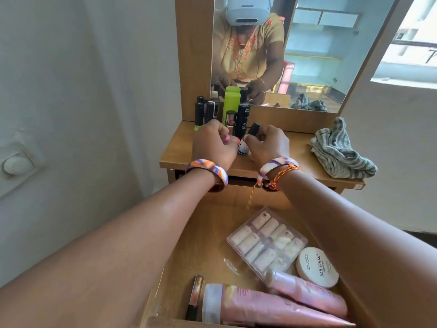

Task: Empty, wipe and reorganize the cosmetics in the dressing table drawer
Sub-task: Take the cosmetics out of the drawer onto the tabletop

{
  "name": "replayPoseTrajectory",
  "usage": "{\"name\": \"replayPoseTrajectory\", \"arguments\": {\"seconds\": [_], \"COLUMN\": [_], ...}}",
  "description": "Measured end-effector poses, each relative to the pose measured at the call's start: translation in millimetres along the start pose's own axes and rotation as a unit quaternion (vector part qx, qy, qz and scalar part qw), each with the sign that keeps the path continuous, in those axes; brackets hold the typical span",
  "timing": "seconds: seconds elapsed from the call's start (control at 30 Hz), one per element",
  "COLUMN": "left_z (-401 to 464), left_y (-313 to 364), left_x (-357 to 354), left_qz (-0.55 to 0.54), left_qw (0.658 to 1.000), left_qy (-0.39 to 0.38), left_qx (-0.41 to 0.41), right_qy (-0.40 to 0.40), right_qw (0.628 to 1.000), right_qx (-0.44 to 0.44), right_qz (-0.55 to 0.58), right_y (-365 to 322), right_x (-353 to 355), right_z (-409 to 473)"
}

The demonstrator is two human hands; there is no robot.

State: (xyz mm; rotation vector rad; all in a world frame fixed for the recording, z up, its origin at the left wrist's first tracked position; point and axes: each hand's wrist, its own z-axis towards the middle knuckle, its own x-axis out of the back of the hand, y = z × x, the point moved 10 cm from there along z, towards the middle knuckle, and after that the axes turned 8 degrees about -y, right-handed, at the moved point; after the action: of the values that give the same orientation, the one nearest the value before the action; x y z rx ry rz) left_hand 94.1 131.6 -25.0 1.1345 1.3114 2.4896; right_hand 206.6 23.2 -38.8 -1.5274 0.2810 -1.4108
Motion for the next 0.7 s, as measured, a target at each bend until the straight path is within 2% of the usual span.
{"name": "replayPoseTrajectory", "arguments": {"seconds": [0.13, 0.23, 0.3, 0.4, 0.57, 0.7], "left_z": [1.1, 6.1, 9.1, 10.1, 8.9, 11.6], "left_y": [-8.8, -11.2, -14.2, -20.6, -22.0, -13.5], "left_x": [-11.3, -16.5, -17.1, -16.6, -10.6, -2.8], "left_qz": [0.076, 0.174, 0.201, 0.164, 0.075, 0.072], "left_qw": [0.995, 0.978, 0.968, 0.971, 0.984, 0.988], "left_qy": [-0.053, -0.104, -0.131, -0.148, -0.13, -0.113], "left_qx": [0.023, 0.048, 0.069, 0.093, 0.099, 0.075], "right_qy": [-0.024, -0.034, -0.033, -0.024, -0.014, -0.016], "right_qw": [0.999, 0.999, 0.999, 0.999, 0.997, 0.996], "right_qx": [0.02, 0.02, 0.014, -0.002, -0.011, -0.015], "right_qz": [-0.017, -0.01, 0.005, 0.042, 0.071, 0.081], "right_y": [-2.4, -1.2, 1.4, 9.4, 15.3, 17.8], "right_x": [-7.0, -10.0, -9.8, -9.2, -10.2, -10.1], "right_z": [-1.2, -0.5, -0.8, -1.1, -0.5, 0.5]}}
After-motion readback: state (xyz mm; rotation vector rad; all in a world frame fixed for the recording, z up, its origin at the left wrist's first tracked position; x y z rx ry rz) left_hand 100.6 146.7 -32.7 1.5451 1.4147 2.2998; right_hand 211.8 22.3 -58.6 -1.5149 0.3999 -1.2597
